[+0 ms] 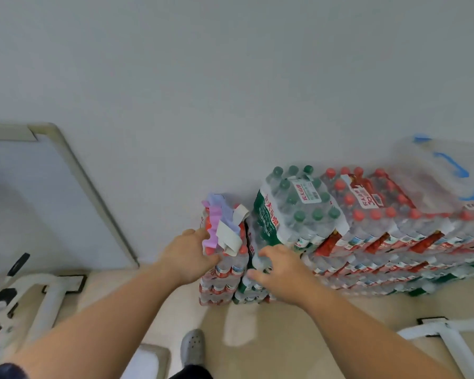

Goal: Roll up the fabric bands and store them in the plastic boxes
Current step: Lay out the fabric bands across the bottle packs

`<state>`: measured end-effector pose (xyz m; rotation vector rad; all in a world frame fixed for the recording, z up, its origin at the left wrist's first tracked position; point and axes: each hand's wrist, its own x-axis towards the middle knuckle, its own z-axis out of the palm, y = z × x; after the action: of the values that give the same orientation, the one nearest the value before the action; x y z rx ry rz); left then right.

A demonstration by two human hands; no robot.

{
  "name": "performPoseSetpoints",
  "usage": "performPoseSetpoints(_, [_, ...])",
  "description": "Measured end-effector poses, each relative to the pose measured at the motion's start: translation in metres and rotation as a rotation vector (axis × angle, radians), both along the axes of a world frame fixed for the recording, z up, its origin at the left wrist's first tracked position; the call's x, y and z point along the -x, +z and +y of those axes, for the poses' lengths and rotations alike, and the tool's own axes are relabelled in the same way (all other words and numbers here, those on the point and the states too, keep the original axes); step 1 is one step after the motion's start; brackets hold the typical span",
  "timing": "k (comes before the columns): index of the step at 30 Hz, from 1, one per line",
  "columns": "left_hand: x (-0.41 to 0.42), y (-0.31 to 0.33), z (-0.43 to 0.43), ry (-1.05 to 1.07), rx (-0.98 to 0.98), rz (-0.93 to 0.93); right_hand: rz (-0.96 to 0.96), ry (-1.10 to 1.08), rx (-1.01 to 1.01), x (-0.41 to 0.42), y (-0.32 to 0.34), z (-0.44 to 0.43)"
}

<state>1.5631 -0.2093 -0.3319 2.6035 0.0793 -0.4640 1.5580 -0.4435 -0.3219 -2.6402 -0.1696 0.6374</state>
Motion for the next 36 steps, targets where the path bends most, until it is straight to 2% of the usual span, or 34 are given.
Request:
performPoseSetpoints(8, [-0.092,-0.066,0.028,0.068,0.112,0.171,0.209,-0.045,0.010,-0.094,-0.053,0.036])
performPoseSetpoints(17, [-0.165,-0.131,0.013,0.221,0.244,0.326,0.345,0.124,0.038,-0.206,-0.121,0.066])
performPoseSetpoints(19, [-0.171,-0.147,0.010,0.196,0.285,0.362,0.395,0.171,0.078,-0.221,-0.141,0.067])
performPoseSetpoints(21, [-0.174,-0.166,0.007,0.079,0.326,0.385,0.450,0.229,0.124,-0.233,-0.159,0.066])
performPoseSetpoints(25, [-0.172,-0.193,0.000,-0.132,0.133,0.475,0.415,0.321,0.209,-0.244,-0.184,0.059])
performPoseSetpoints(28, [-0.169,-0.197,-0.008,-0.261,-0.017,0.490,0.334,0.284,0.162,-0.243,-0.191,0.058])
performPoseSetpoints(32, [-0.167,-0.203,-0.014,-0.323,-0.148,0.539,0.374,0.244,0.144,-0.241,-0.198,0.059])
performPoseSetpoints(36, [-0.167,-0.207,-0.015,-0.348,-0.213,0.551,0.260,0.107,0.097,-0.241,-0.194,0.055])
